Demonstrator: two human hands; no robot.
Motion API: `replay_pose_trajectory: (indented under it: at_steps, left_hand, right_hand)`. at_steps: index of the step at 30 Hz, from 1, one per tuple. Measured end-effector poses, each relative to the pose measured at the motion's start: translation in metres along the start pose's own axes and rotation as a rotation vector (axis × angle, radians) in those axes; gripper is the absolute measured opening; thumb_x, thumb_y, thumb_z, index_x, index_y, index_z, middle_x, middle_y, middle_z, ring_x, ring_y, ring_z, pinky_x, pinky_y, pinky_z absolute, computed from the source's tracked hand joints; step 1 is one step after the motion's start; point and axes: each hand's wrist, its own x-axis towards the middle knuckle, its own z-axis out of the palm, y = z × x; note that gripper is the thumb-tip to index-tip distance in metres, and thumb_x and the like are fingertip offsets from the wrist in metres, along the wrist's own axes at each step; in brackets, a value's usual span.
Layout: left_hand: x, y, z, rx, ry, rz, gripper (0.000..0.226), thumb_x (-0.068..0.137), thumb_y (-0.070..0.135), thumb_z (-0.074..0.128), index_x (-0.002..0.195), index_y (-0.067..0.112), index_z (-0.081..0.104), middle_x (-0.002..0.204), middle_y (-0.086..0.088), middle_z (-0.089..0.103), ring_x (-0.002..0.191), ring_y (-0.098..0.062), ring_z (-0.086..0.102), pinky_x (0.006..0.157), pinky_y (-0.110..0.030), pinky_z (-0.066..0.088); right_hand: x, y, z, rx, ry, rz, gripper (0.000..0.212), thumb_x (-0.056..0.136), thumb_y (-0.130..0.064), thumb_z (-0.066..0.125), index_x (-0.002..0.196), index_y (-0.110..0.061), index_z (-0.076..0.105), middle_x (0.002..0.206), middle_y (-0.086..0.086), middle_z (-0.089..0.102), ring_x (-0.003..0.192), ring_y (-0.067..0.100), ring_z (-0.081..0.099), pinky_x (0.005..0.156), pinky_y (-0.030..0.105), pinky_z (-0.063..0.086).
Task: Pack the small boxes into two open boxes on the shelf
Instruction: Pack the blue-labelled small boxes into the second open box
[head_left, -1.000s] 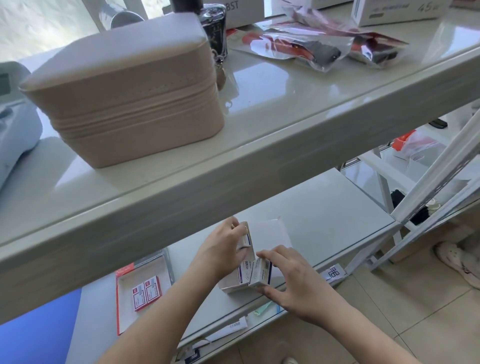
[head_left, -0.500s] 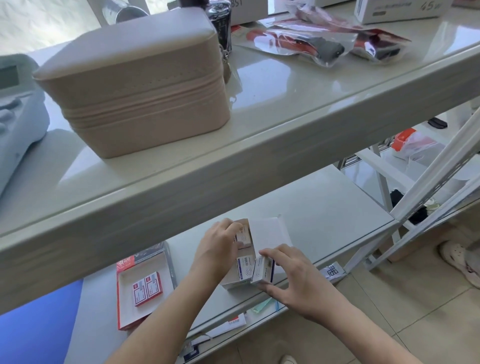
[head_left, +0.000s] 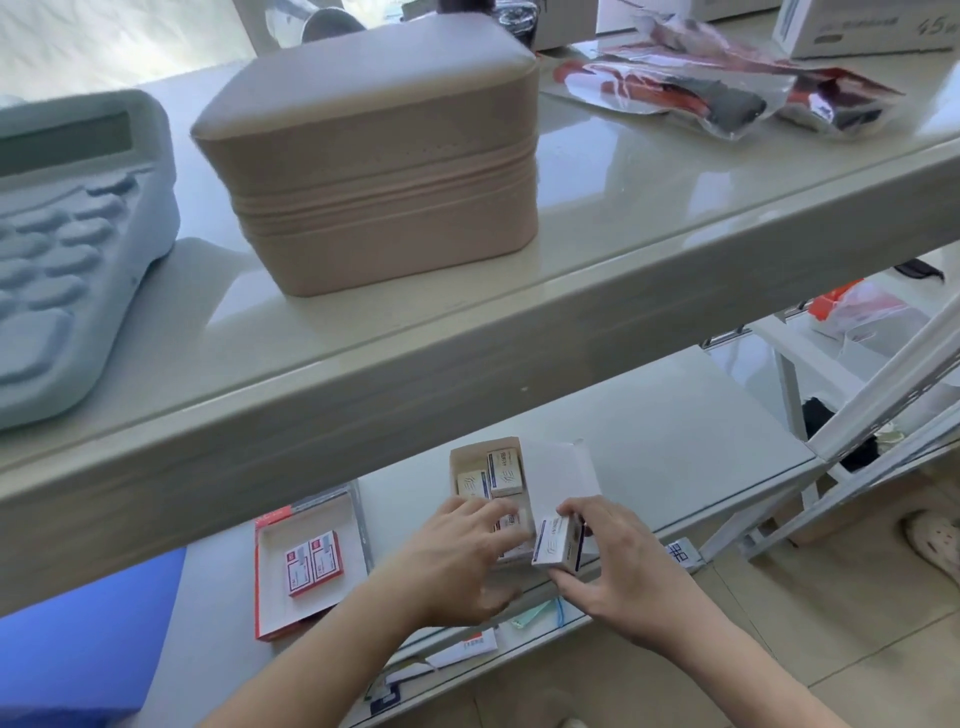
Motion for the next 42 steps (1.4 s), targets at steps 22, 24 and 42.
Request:
replay_pose_trajectory:
  at_steps: [22, 24, 42]
  left_hand:
    - [-0.017, 0.001, 0.024, 0.1, 0.142, -0.162, 0.068, 0.075, 0.034, 0.066, 0.135, 0.026, 0.033, 0.149, -0.012, 0.03, 0.139, -0.029, 0.02, 0.112, -0.041, -0.017]
    - [-0.018, 0.001, 0.024, 0.11, 0.119, -0.145, 0.063, 0.076, 0.036, 0.066, 0.131, 0.027, 0.036, 0.153, -0.016, 0.023, 0.143, -0.029, 0.01, 0.111, -0.043, -0.021]
    - [-0.016, -0.003, 0.014, -0.054, 0.171, -0.256, 0.035, 0.084, 0.037, 0.06, 0.116, 0.024, 0.049, 0.12, 0.005, 0.061, 0.118, -0.017, 0.048, 0.114, -0.035, 0.002]
  right_hand:
    - [0.075, -0.021, 0.011, -0.176, -0.078, -0.091, 0.054, 0.071, -0.049, 0.071, 0.116, -0.025, 0.053, 0.107, -0.005, 0.054, 0.099, 0.017, 0.045, 0.092, 0.034, 0.043]
    - [0.076, -0.017, 0.012, -0.233, -0.116, -0.096, 0.055, 0.073, -0.048, 0.072, 0.12, -0.024, 0.054, 0.111, -0.003, 0.053, 0.101, 0.018, 0.043, 0.094, 0.037, 0.041]
    - [0.081, -0.042, 0.009, -0.573, -0.354, -0.133, 0.044, 0.086, -0.053, 0.042, 0.105, -0.022, 0.068, 0.104, 0.0, 0.063, 0.101, 0.024, 0.044, 0.096, 0.043, 0.036]
